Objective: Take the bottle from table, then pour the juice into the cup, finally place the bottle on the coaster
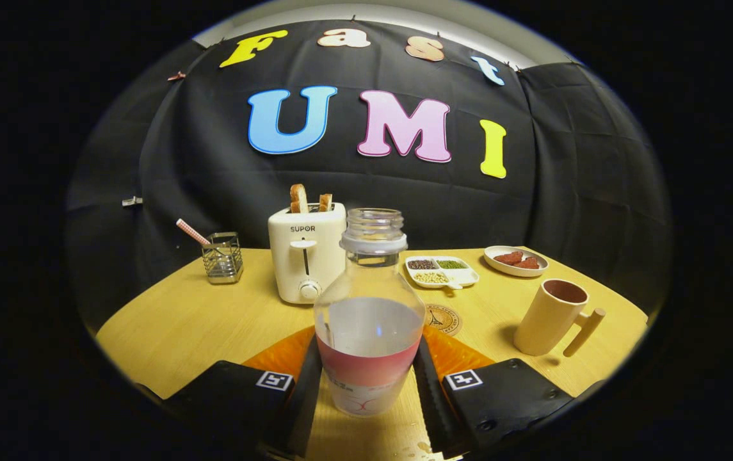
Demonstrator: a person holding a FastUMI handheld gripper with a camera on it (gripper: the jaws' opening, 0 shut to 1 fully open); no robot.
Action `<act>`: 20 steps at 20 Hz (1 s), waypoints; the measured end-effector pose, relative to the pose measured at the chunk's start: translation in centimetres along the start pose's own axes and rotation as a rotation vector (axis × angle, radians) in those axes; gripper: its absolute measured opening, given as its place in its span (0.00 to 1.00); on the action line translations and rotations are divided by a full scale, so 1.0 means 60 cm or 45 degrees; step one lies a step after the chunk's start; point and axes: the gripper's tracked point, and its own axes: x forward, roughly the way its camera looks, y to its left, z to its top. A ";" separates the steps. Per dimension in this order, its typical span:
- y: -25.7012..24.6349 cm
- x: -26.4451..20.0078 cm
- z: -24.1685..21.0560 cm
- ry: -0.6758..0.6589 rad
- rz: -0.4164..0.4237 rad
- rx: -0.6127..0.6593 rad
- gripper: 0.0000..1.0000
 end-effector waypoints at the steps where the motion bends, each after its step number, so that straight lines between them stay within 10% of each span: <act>1: 0.001 -0.002 0.013 0.001 0.021 0.050 0.71; 20: -0.161 0.011 0.129 0.139 0.093 1.133 0.71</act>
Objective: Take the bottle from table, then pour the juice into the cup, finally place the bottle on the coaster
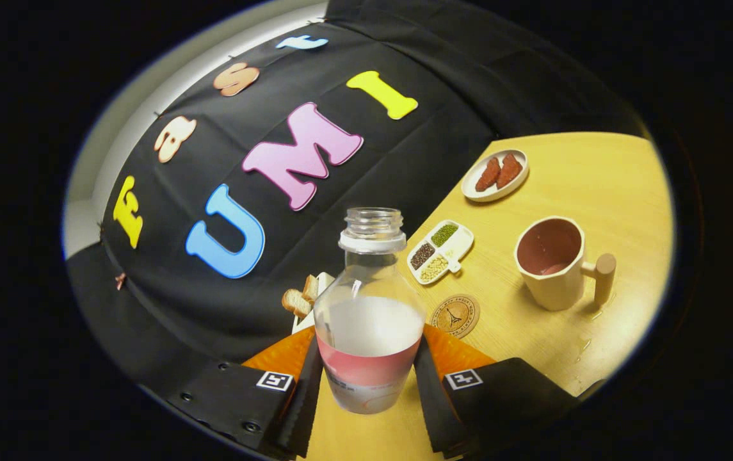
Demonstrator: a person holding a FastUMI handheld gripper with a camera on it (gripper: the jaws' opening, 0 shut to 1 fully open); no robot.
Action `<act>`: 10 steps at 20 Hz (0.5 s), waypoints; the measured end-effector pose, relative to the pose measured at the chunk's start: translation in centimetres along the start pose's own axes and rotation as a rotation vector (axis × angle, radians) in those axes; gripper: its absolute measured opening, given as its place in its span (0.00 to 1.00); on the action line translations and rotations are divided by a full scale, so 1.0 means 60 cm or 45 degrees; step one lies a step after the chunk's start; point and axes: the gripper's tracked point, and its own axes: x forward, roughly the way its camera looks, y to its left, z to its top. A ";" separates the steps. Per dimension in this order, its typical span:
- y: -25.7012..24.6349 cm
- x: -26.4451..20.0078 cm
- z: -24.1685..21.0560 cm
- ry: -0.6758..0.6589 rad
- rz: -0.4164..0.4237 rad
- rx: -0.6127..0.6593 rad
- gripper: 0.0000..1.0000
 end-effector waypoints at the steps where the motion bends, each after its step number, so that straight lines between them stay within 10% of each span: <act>1: -0.008 0.003 0.001 0.011 -0.014 0.053 0.71; 10: -0.095 0.017 0.019 0.068 -0.164 0.525 0.71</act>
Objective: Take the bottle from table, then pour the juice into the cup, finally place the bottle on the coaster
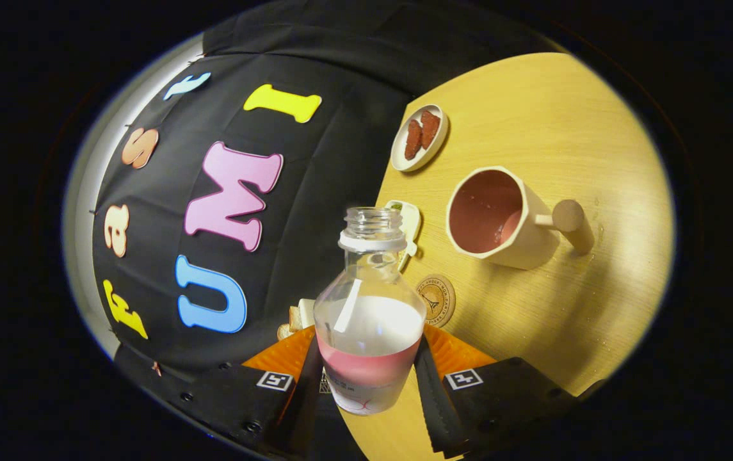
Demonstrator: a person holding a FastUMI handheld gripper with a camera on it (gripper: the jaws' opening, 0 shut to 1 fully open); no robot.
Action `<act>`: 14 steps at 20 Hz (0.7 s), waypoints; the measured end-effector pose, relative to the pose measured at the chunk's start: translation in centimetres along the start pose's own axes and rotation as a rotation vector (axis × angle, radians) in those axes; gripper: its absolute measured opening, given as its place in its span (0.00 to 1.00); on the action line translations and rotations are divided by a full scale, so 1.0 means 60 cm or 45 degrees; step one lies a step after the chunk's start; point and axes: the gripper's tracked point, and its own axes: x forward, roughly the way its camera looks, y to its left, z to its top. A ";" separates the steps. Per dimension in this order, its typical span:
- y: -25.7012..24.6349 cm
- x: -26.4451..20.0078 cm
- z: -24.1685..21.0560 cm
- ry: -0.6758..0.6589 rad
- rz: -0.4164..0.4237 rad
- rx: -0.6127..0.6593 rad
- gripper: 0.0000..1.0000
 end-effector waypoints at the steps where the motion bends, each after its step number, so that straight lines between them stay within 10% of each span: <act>1: -0.004 0.002 0.001 0.011 -0.010 0.040 0.71; 14: -0.001 0.037 0.013 0.090 -0.072 0.467 0.71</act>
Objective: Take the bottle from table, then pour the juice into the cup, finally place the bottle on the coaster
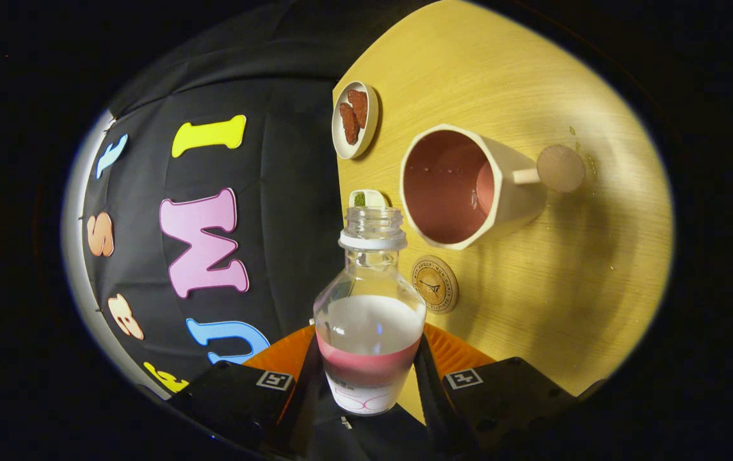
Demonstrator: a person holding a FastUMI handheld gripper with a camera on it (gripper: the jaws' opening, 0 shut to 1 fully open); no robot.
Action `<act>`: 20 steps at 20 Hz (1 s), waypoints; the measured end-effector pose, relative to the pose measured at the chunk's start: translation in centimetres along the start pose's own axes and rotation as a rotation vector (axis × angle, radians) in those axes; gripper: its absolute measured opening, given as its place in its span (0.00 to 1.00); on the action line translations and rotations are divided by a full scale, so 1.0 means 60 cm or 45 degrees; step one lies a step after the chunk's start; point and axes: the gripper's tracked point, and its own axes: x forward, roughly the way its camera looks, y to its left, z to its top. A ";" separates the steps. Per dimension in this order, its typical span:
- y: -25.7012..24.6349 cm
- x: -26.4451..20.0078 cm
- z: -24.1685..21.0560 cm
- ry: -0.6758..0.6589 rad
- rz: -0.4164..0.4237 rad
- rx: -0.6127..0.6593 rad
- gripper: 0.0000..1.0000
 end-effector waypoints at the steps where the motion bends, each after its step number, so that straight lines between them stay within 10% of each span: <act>1: -0.001 0.000 -0.002 0.001 -0.007 0.018 0.71; 20: 0.017 0.000 0.008 0.052 -0.036 0.330 0.71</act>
